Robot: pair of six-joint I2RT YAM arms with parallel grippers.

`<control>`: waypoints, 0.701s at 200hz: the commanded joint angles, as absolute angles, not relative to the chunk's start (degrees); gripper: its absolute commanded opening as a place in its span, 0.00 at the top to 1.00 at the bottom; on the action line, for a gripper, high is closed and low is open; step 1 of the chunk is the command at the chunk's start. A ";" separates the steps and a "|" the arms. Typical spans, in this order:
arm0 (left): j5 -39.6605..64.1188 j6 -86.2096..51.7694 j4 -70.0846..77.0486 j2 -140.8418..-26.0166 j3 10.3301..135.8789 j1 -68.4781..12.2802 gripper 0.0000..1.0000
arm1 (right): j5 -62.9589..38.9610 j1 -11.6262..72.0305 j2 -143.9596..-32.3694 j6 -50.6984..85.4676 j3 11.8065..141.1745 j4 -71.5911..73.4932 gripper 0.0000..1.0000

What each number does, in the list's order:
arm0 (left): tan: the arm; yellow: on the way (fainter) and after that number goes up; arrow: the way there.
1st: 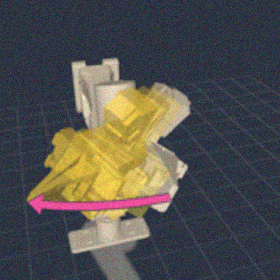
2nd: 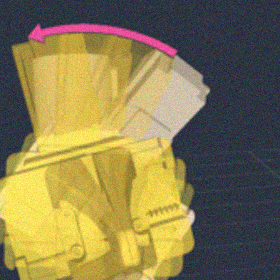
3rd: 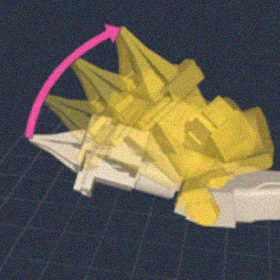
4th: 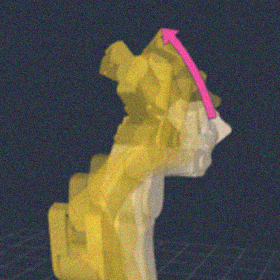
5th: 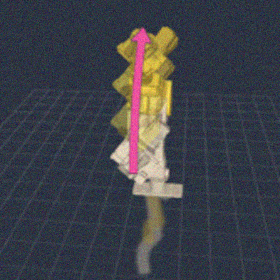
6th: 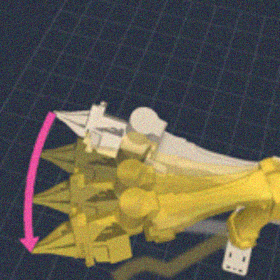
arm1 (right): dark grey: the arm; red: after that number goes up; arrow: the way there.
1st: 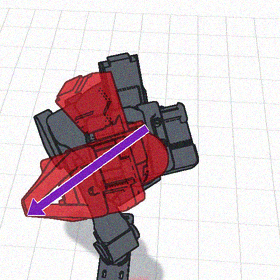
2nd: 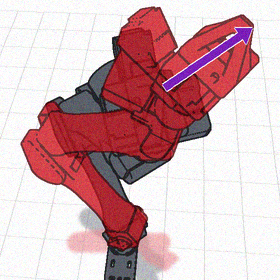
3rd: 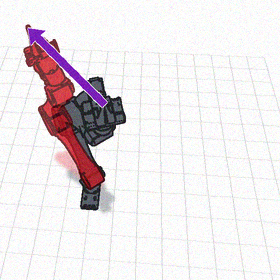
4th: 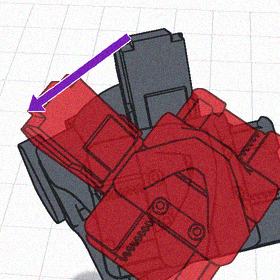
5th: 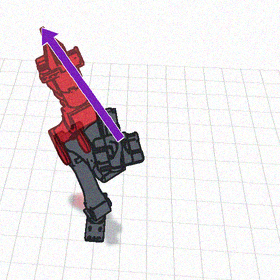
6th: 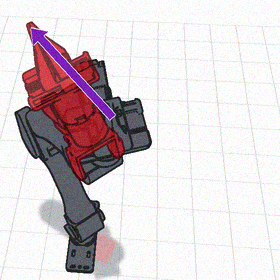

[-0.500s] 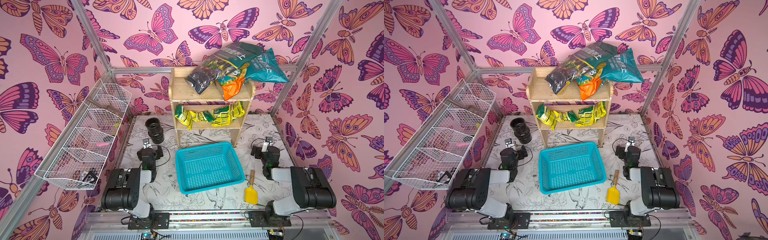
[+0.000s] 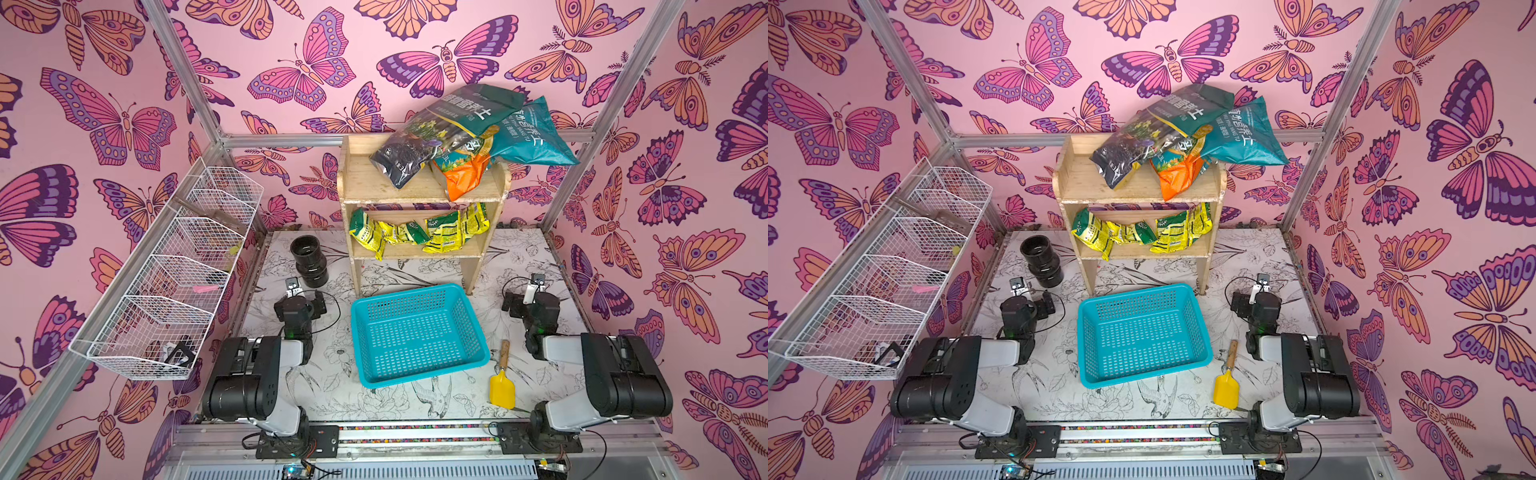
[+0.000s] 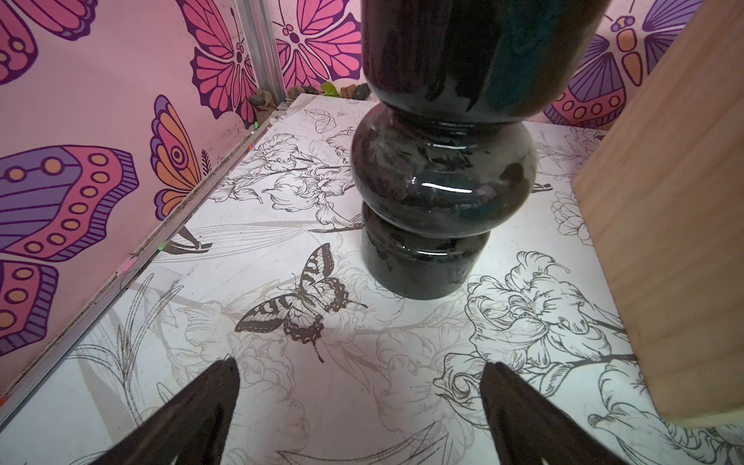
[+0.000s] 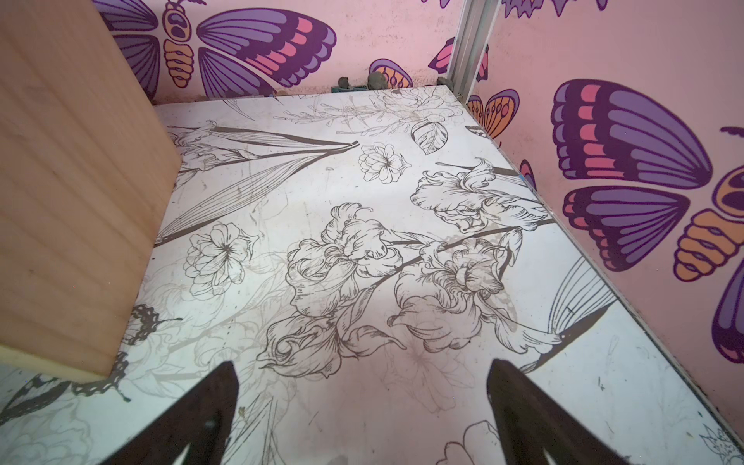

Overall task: Take down the fertilizer bag from the shelf
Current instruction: Pick up the fertilizer bag from the shelf.

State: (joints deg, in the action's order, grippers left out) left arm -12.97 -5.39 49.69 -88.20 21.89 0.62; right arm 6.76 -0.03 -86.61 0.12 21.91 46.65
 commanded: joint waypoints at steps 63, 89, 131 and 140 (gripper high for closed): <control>-19.48 -7.08 33.36 -79.89 27.29 0.01 0.00 | 6.53 -0.24 -77.92 -0.39 28.81 28.98 0.01; -22.53 -9.06 22.81 -71.75 30.21 -0.61 0.00 | 9.67 -0.26 -73.84 7.31 37.99 10.97 0.01; -23.78 -12.97 1.43 -60.24 38.56 -0.99 0.00 | 16.67 -1.47 -71.92 30.15 50.72 -8.75 0.01; -22.61 -13.53 -4.51 -58.35 41.79 -0.97 0.00 | 9.46 -1.60 -71.53 24.97 53.20 -10.19 0.01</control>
